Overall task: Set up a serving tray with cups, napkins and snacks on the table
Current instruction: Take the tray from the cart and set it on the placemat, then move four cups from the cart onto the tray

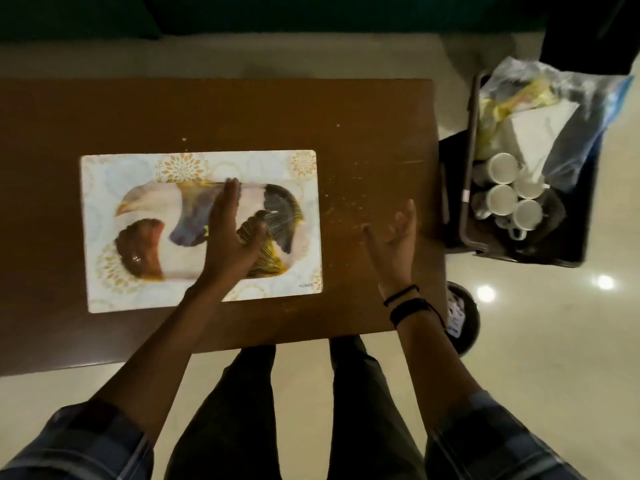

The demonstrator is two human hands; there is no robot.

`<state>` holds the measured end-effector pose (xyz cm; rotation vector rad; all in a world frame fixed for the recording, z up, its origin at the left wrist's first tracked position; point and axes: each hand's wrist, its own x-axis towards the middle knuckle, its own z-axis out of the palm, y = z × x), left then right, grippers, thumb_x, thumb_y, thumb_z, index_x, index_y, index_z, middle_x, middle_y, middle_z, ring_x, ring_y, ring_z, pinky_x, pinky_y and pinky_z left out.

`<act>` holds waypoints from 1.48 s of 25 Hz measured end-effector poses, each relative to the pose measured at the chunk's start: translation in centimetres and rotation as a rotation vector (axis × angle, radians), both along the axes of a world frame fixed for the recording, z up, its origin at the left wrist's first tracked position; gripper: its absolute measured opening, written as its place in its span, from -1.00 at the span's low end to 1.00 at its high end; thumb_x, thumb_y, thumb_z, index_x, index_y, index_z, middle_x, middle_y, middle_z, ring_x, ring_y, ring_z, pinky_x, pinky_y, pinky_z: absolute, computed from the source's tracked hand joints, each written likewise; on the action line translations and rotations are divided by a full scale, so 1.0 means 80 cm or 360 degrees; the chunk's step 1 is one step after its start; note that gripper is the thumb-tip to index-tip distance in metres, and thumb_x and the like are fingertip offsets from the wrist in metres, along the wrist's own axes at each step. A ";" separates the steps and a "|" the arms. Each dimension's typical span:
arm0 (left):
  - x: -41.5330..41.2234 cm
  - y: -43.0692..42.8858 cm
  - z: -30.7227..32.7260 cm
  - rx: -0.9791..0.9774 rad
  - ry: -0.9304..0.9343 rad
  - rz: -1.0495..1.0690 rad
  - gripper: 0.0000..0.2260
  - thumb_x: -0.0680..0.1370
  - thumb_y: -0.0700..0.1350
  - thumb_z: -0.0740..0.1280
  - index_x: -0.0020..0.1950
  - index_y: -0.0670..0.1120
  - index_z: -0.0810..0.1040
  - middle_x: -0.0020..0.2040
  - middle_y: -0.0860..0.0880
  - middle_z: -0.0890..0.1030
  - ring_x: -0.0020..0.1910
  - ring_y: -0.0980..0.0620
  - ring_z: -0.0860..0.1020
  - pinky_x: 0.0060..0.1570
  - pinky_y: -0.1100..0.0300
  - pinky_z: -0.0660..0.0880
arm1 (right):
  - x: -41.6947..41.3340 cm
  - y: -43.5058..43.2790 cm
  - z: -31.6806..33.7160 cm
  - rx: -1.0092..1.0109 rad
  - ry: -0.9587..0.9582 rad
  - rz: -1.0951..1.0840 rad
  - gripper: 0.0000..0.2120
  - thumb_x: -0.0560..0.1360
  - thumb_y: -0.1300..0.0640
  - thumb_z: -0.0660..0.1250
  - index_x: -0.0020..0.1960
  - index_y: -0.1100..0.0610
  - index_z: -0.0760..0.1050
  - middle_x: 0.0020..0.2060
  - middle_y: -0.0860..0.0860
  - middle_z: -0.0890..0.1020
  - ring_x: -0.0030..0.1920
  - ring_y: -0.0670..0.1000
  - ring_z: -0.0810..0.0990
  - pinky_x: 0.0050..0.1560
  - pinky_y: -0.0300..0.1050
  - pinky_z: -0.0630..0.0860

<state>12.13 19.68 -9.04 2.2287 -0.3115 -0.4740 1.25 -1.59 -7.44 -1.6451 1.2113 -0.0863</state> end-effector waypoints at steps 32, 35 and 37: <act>-0.015 -0.502 -0.027 0.0020 -0.0280 -0.0965 -0.39 0.28 0.00 0.53 0.22 -0.17 0.39 0.18 -0.14 0.47 0.07 -0.04 0.50 -0.12 0.13 0.45 | -0.074 -0.318 -0.101 -0.0841 0.0605 0.0258 -0.29 0.40 0.09 0.41 0.48 0.02 0.21 0.35 0.18 0.28 0.30 0.23 0.41 -0.05 0.11 0.59; -0.001 -0.438 -0.010 -0.0037 -0.0239 -0.0793 -0.42 0.27 0.07 0.53 0.16 -0.11 0.39 0.11 -0.07 0.50 -0.02 0.08 0.48 -0.23 0.28 0.36 | -0.066 -0.320 -0.095 -0.0856 0.0670 0.0285 -0.32 0.37 0.10 0.43 0.44 0.02 0.26 0.38 0.19 0.25 0.33 0.25 0.37 -0.06 0.10 0.57; 0.006 -0.395 -0.003 -0.0014 -0.0180 -0.0759 -0.40 0.27 0.08 0.54 0.17 -0.09 0.38 0.12 -0.06 0.50 0.00 0.07 0.49 -0.20 0.24 0.42 | -0.064 -0.316 -0.084 -0.0920 0.0640 0.0260 -0.37 0.34 0.05 0.44 0.36 0.03 0.34 0.35 0.19 0.29 0.34 0.24 0.35 -0.04 0.06 0.53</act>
